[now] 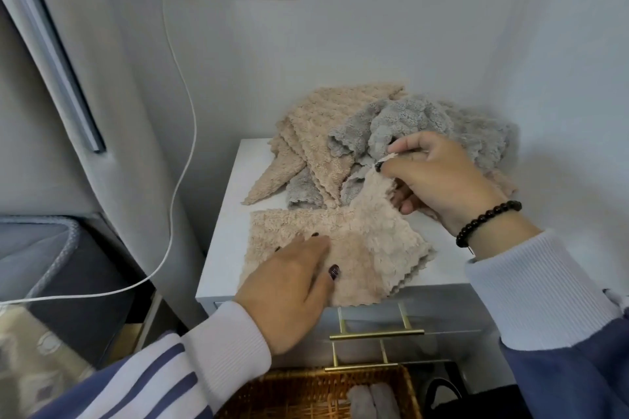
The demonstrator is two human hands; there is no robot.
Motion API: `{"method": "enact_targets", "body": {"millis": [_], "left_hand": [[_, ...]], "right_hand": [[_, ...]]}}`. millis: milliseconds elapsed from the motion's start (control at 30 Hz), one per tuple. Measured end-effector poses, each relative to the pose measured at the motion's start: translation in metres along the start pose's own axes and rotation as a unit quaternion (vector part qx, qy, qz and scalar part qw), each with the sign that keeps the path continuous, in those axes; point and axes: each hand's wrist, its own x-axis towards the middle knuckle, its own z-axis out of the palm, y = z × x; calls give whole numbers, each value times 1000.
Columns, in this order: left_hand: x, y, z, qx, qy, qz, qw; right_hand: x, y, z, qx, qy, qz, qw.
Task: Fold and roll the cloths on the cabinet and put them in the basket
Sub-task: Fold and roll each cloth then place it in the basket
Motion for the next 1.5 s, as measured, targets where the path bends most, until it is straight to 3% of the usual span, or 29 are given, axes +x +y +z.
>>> {"method": "enact_targets", "body": {"millis": [100, 167, 267, 333, 433, 500, 633, 967, 1033, 1100, 1200, 1333, 1500], "left_hand": [[-7, -20, -14, -148, 44, -52, 987], [-9, -33, -20, -271, 49, -96, 957], [-13, -44, -31, -481, 77, -198, 851], [-12, -48, -37, -557, 94, -254, 785], [-9, -53, -41, -578, 95, -287, 758], [-6, -52, -42, -553, 96, -295, 773], [-5, -60, -42, -446, 109, -291, 839], [-9, -67, -46, -343, 44, -260, 902], [-9, -69, -45, -318, 44, -257, 912], [-8, -72, -45, -324, 40, -258, 909], [-6, -73, -48, -329, 28, -262, 907], [-5, -72, -49, -284, 35, -264, 921], [-7, -61, -45, -50, 116, -180, 976]], "right_hand": [[-1, -4, 24, -27, -49, -4, 998], [-2, -5, 41, -42, -75, -3, 996], [-3, -1, 70, -60, -111, 9, 992], [-1, 4, 89, -72, -126, 14, 989], [3, 14, 112, -88, -135, 14, 987], [4, 19, 122, -93, -137, 17, 986], [7, 25, 138, -78, -132, 13, 988], [20, 33, 141, 1, -129, 19, 991], [25, 33, 128, -86, -90, -50, 991], [29, 35, 112, -218, -75, -123, 965], [34, 42, 95, -327, -89, -136, 931], [35, 62, 90, -354, -93, -143, 919], [32, 74, 93, -352, -42, -160, 921]]}}
